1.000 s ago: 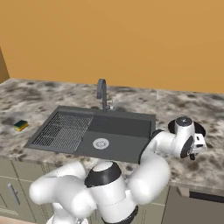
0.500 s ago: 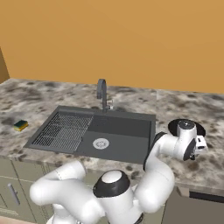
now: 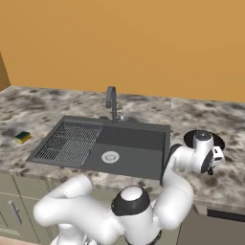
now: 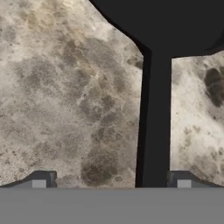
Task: Pick the pan and sponge and place them into the sink. Then turn on the water.
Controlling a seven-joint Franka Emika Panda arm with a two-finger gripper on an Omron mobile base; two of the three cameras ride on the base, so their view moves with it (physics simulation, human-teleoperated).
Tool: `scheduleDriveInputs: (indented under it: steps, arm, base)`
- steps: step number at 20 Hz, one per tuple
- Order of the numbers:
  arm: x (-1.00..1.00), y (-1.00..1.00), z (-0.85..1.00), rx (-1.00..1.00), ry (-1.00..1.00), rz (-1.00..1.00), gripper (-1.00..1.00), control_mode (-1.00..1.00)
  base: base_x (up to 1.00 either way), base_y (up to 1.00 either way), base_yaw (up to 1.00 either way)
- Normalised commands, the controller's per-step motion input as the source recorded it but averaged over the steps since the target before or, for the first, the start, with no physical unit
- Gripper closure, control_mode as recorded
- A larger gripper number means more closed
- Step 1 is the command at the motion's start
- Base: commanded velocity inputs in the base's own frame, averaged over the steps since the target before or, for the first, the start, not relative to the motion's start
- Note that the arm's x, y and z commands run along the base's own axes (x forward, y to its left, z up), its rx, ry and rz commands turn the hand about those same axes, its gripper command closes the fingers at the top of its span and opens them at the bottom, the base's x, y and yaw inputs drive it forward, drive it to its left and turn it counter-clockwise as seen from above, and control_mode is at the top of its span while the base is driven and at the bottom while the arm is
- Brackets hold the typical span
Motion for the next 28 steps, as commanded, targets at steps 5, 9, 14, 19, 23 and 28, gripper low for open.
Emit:
scheduleDriveInputs:
  steps: [5, 9, 14, 19, 23, 28]
  arm:
    - [0.32, -0.14, -0.2, 0.0, 0.06, 0.06, -1.0, -1.0]
    - [0.27, -0.14, -0.16, 0.0, 0.06, 0.06, -1.0, -1.0]
    - [0.19, -0.09, -0.22, 0.0, 0.08, 0.05, -1.0, -1.0]
    - [0.01, -0.01, -0.41, 0.0, 0.07, 0.04, 1.0, -1.0]
    - [-0.05, 0.0, -0.32, 0.01, 0.06, 0.03, 1.0, -1.0]
    - [-0.25, 0.0, -0.06, 0.02, 0.03, 0.0, 1.0, -1.0]
  base:
    - [0.0, 0.0, 0.0]
    - [0.0, 0.0, 0.0]
    - [0.0, 0.0, 0.0]
    - [0.0, 0.0, 0.0]
    - [0.0, 0.0, 0.0]
    - [0.0, 0.0, 0.0]
